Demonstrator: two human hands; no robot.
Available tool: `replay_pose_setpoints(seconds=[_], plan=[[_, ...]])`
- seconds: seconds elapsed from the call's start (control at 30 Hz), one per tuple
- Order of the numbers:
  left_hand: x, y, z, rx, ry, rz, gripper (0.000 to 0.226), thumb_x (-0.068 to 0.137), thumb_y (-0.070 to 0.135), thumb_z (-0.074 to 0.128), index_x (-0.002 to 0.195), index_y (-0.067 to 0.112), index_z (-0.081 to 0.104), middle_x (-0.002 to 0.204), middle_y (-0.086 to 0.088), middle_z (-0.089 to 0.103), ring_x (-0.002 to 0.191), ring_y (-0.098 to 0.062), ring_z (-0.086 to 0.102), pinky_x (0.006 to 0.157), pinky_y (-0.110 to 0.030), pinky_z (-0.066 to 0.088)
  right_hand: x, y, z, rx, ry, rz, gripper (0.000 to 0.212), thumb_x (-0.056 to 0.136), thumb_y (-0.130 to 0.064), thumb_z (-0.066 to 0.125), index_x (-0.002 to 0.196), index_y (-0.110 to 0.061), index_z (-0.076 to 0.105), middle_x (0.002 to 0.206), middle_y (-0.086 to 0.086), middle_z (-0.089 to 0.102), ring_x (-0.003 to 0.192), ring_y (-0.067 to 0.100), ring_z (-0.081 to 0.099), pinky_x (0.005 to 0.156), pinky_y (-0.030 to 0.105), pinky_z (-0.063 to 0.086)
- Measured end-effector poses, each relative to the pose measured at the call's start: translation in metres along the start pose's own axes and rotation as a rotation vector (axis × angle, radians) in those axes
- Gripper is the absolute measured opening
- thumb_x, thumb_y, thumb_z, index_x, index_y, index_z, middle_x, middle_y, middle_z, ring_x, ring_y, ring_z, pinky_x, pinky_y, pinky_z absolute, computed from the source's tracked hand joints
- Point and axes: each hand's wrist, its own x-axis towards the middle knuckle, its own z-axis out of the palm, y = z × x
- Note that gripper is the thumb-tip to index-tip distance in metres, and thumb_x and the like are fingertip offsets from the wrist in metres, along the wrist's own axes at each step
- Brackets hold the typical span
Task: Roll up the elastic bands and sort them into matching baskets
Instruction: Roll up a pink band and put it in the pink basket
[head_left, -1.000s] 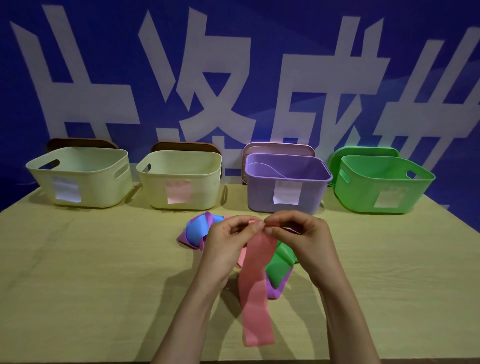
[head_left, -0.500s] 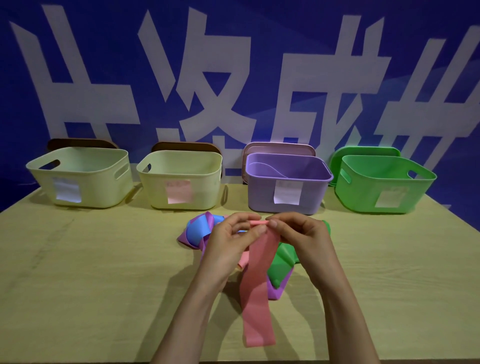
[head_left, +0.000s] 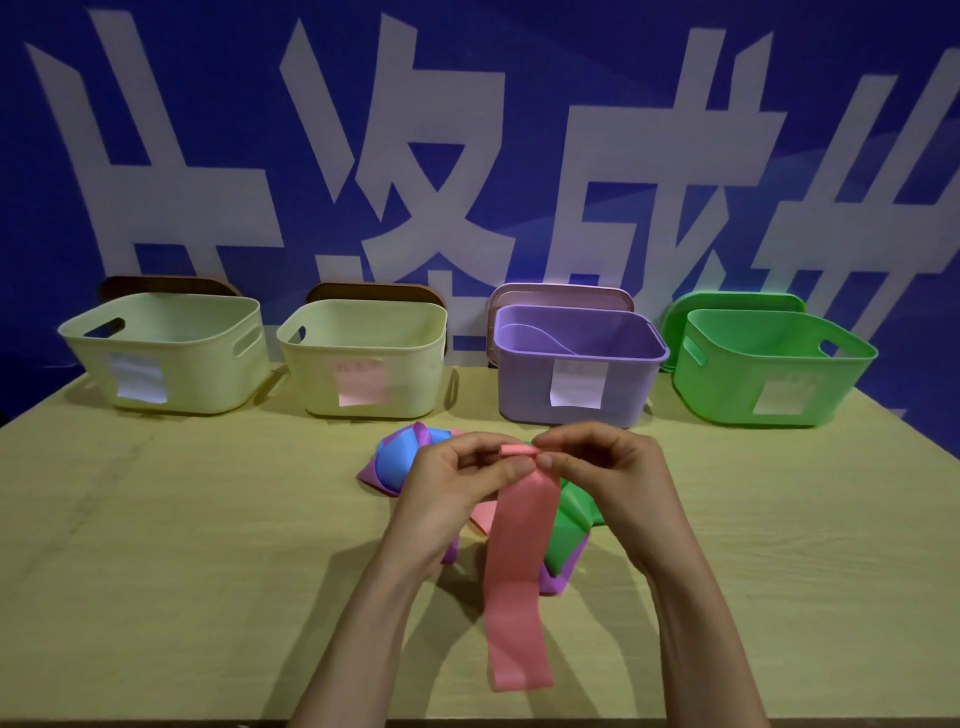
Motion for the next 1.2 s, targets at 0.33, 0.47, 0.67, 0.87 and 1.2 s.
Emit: replay_pose_setpoints(seconds=[0.33, 0.47, 0.67, 0.87, 1.2], plan=[[-0.0016, -0.0014, 0.0015, -0.027, 0.086, 0.058, 0.009, 0.075, 0.014, 0.072, 0.083, 0.012, 0.071, 0.081, -0.002, 0.072, 0.076, -0.012, 0.066, 0.058, -0.016, 0.049, -0.0030, 0.0010, -0.0004, -0.094, -0.064, 0.034, 0.019, 0.078, -0.024, 0.070, 0.094, -0.012, 0.072, 0.087, 0.004, 0.074, 0.086, 0.015, 0.069, 0.078, 0.026, 0.056], [-0.0006, -0.0046, 0.0033, 0.049, 0.131, 0.087, 0.005, 0.078, 0.012, 0.072, 0.078, 0.017, 0.072, 0.083, -0.006, 0.073, 0.080, -0.017, 0.067, 0.066, -0.024, 0.052, -0.0023, 0.0031, 0.0014, -0.137, -0.039, 0.011, 0.006, 0.083, -0.015, 0.069, 0.084, -0.013, 0.074, 0.081, 0.005, 0.074, 0.079, 0.022, 0.069, 0.077, 0.038, 0.055], [-0.0015, -0.0026, 0.0046, 0.015, 0.109, 0.061, 0.007, 0.080, 0.011, 0.071, 0.087, 0.011, 0.070, 0.091, -0.013, 0.072, 0.084, -0.018, 0.067, 0.074, -0.027, 0.054, -0.0010, 0.0075, 0.0045, -0.107, -0.009, 0.013, 0.007, 0.085, -0.012, 0.068, 0.084, -0.011, 0.074, 0.079, 0.004, 0.073, 0.075, 0.013, 0.066, 0.074, 0.033, 0.054], [-0.0031, -0.0044, 0.0029, 0.005, 0.045, -0.069, 0.015, 0.081, 0.005, 0.070, 0.093, 0.013, 0.070, 0.081, 0.000, 0.073, 0.077, -0.013, 0.067, 0.063, -0.019, 0.051, -0.0021, 0.0060, 0.0029, 0.036, 0.026, 0.039, 0.007, 0.083, -0.005, 0.067, 0.086, -0.006, 0.073, 0.077, 0.003, 0.072, 0.072, 0.008, 0.063, 0.068, 0.022, 0.052], [-0.0068, 0.0024, -0.0011, -0.100, -0.009, -0.112, 0.013, 0.082, 0.007, 0.066, 0.092, 0.010, 0.072, 0.081, -0.004, 0.074, 0.074, -0.011, 0.068, 0.062, -0.020, 0.052, -0.0045, 0.0003, -0.0018, 0.014, -0.013, 0.009, 0.022, 0.076, 0.005, 0.070, 0.087, -0.013, 0.074, 0.081, 0.003, 0.075, 0.075, 0.009, 0.068, 0.070, 0.020, 0.054]])
